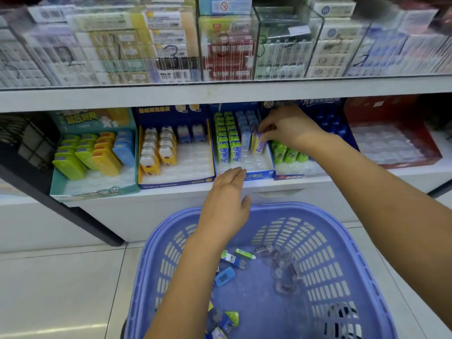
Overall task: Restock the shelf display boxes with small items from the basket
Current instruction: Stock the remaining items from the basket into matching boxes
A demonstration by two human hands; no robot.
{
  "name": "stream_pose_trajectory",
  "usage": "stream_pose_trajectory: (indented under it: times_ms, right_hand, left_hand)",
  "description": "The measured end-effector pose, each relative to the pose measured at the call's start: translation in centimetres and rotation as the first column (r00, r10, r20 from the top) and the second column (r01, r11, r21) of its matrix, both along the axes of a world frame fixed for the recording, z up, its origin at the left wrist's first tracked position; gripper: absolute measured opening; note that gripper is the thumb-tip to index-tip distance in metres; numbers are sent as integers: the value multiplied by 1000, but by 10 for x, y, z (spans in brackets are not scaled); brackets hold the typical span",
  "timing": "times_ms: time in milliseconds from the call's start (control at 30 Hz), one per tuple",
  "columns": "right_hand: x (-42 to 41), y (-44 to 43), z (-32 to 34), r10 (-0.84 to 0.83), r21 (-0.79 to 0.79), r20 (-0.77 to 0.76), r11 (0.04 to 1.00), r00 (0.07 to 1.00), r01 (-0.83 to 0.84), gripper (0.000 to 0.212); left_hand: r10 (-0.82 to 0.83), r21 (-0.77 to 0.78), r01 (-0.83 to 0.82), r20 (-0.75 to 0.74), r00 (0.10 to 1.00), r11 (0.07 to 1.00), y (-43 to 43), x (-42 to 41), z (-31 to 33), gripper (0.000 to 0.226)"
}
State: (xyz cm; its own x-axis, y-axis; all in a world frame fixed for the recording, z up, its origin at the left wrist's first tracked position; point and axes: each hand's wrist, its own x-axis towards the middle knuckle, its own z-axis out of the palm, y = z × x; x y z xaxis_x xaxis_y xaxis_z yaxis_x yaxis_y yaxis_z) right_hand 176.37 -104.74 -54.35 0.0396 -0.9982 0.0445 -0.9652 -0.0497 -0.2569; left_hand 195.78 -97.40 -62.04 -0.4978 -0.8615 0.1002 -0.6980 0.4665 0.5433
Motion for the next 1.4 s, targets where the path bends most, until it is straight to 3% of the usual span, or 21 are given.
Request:
stream_pose_trajectory:
  times_ms: [167,267,367,433,500,600,700,800,967,1033,1100,1233,1333,1400]
  right_hand:
    - [13,-2,-2,-24,36,-75,999,997,27,27]
    - [23,8,-2,-36,0,-105,999,994,36,28]
    - [40,47,-22,-17,-151,116,988,993,35,25]
    - [56,78,-49,47,-33,211,999,976,-42,21]
    - [72,99,-91,119,224,206,961,971,-165,19]
    - [91,115,-161,134,424,202,881,970,-210,28]
    - [103,123,-218,134,477,195,853,972,-213,40]
    - [113,124,-256,169,501,211,827,963,-255,53]
    - [130,124,-296,328,459,230,794,916,-399,52]
    - [131,128,-307,343,413,233,812,910,-412,47]
    - [127,138,-315,311,414,251,821,917,-392,52]
    - [106,154,-326,351,449,129,813,927,-370,54]
    - [90,156,-320,206,475,189,837,960,-273,34]
    - [80,154,-307,-64,523,375,838,925,-154,27]
  left_hand:
    - [-28,60,29,-24,999,998,1,4,2,57]
    - [42,57,-30,-216,976,998,6,12,5,39]
    - [160,79,-142,-324,932,987,11,24,-4,20]
    - [184,198,-146,-187,965,969,11,33,-23,15]
    - [143,333,-159,74,987,929,13,43,-51,16]
    - [21,446,-226,419,908,866,25,56,-100,24]
    - [-128,554,-272,577,806,787,44,64,-148,37]
    - [-163,572,-286,608,777,769,60,66,-183,30]
    - [74,507,-403,551,831,762,67,69,-210,38]
    - [108,501,-414,530,841,760,68,71,-217,47]
    - [152,492,-445,525,837,748,68,71,-222,39]
    - [171,486,-492,564,808,722,66,68,-225,31]
    - [174,556,-492,526,832,670,59,66,-219,31]
    - [203,602,-504,497,843,619,49,65,-206,28]
